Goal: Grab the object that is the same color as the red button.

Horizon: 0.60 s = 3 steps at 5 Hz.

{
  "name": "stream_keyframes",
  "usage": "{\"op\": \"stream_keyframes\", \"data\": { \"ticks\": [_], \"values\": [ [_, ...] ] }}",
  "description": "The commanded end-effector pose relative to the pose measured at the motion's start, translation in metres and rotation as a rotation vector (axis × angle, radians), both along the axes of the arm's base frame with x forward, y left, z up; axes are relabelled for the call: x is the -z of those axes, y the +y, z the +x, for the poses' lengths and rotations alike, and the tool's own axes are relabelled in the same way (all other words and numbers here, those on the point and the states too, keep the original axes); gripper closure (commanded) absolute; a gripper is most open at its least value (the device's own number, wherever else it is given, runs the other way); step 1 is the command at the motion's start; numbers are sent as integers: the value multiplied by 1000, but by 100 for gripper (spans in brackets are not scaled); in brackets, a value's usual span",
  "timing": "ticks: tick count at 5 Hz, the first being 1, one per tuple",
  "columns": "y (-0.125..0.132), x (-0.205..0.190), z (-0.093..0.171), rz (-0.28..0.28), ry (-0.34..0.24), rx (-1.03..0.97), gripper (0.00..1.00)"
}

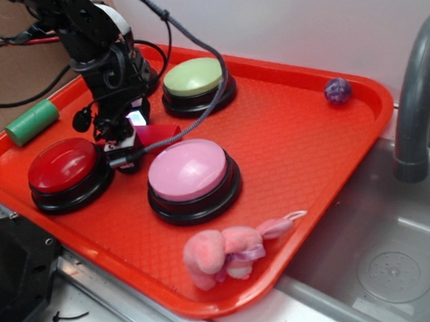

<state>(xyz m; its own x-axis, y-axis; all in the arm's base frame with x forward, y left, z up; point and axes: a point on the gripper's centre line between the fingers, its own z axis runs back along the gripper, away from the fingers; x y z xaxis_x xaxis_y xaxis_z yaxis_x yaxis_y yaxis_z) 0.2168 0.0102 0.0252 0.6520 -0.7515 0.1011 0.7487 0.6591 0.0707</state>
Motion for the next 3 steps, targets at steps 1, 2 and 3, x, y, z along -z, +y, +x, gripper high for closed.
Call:
{"op": "stream_keyframes", "data": {
  "ticks": [1,2,3],
  "values": [
    [-2,-28,-1,22,-83,46,100],
    [0,-54,0,26,-90,-4,100],
    [9,-93,3,86,-51,-182,100]
  ]
}}
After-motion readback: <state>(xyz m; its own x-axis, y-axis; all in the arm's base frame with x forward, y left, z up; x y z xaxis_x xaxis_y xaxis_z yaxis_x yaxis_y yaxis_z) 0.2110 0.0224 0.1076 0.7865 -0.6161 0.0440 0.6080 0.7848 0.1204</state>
